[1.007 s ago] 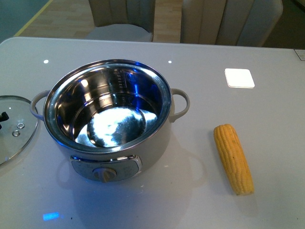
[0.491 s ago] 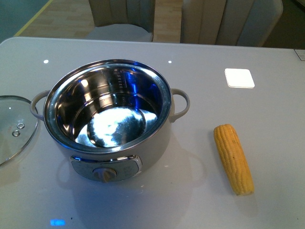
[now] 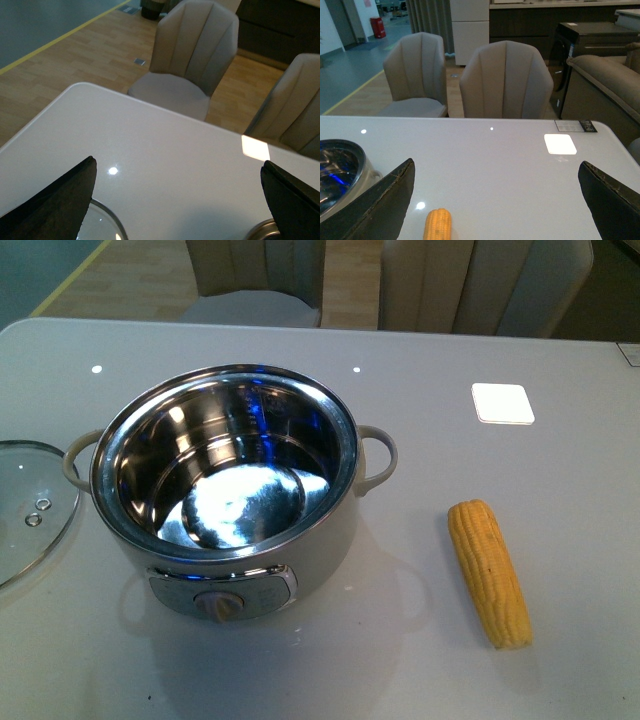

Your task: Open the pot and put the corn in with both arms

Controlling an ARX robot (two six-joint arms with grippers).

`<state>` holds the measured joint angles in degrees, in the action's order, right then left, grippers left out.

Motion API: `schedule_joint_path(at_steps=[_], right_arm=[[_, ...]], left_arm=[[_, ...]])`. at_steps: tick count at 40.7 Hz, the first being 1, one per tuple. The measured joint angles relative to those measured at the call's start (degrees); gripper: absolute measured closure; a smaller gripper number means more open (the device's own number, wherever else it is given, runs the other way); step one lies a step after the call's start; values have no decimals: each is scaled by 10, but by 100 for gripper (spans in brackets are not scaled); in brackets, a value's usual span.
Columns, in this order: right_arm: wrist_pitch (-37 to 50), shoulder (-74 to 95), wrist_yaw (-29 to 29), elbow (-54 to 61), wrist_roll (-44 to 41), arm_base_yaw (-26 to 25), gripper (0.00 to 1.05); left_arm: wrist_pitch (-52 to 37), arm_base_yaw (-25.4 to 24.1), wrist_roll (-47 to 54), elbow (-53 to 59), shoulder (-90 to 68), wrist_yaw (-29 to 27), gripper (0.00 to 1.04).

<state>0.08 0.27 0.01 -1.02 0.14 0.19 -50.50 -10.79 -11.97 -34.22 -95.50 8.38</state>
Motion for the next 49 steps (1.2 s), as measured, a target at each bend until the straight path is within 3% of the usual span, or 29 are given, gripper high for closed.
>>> schedule_joint_path(at_steps=[13,16,19,23,28,35,49], right_arm=[[0,0,0,0,0,0,9],[0,0,0,0,0,0,9],[0,0,0,0,0,0,9],[0,0,0,0,0,0,9],[0,0,0,0,0,0,9],[0,0,0,0,0,0,9],[0,0,0,0,0,0,9]], left_arm=[[17,3,-23,12,56,-2,7],[-77,7,33,44,52,7,21],[-112,15,66,74,65,6,31],[-119,32,99,138,119,-10,54],[-153,44,108,184,140,-22,74],[-134,57,111,236,199,-36,102],[-22,106,113,307,383,-84,101]])
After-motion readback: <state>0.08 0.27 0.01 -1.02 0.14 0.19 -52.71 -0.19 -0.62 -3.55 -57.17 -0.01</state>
